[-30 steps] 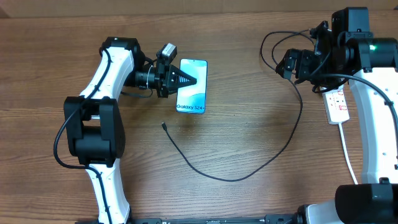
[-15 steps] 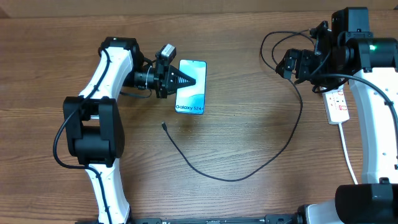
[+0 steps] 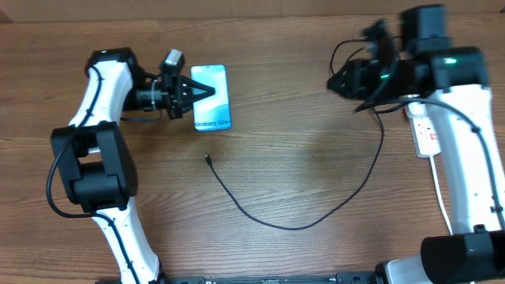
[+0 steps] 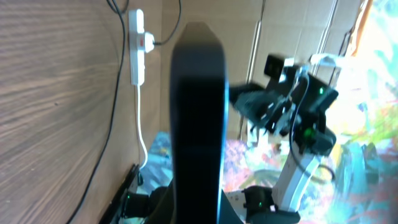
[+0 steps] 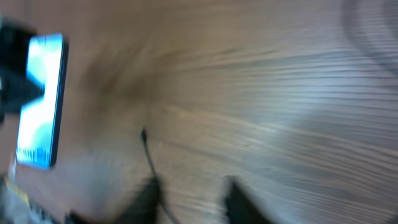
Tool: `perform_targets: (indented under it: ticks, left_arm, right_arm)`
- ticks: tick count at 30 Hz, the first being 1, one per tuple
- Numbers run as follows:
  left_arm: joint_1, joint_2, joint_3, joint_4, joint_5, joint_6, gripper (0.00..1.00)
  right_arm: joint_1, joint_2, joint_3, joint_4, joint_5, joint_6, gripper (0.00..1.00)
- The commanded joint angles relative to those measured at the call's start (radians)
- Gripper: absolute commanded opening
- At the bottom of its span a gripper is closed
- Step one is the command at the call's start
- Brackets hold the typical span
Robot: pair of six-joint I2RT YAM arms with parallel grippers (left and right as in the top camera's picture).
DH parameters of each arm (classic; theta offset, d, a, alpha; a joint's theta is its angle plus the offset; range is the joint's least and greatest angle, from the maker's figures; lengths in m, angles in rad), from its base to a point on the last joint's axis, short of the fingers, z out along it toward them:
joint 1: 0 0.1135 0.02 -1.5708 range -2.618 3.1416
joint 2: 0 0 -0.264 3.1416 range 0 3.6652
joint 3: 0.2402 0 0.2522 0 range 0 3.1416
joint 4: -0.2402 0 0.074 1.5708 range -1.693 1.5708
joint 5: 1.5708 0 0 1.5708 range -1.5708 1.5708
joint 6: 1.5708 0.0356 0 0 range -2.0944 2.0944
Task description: Plug charger to phone and switch on socket
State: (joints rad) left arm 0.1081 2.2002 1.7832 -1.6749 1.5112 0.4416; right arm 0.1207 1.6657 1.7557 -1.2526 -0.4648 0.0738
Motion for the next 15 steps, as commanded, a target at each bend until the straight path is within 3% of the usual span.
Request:
perform_targets:
  ticks: [1,8,10,13,15]
  left_arm:
    - [0.034,-0.035,0.027,-0.004,0.040,0.026,0.04]
    - [0.045,-0.035,0.027,-0.016,-0.016,0.026,0.04]
    - [0.046,-0.035,0.027,-0.016,-0.018,0.025,0.04]
    - [0.058,-0.035,0.027,-0.016,-0.012,0.025,0.04]
    - [0.079,-0.035,0.027,-0.016,0.003,0.025,0.04]
  right_arm:
    - [0.134,0.058,-0.045,0.016,0.040,-0.027,0.04]
    - [0.364,0.201,-0.094,0.066,0.163,-0.028,0.06]
    - [0.415,0.239,-0.106,0.090,0.162,-0.028,0.19]
    - [0.492,0.299,-0.113,0.114,0.168,-0.027,0.26]
    - [0.539,0.336,-0.113,0.127,0.169,-0.027,0.36]
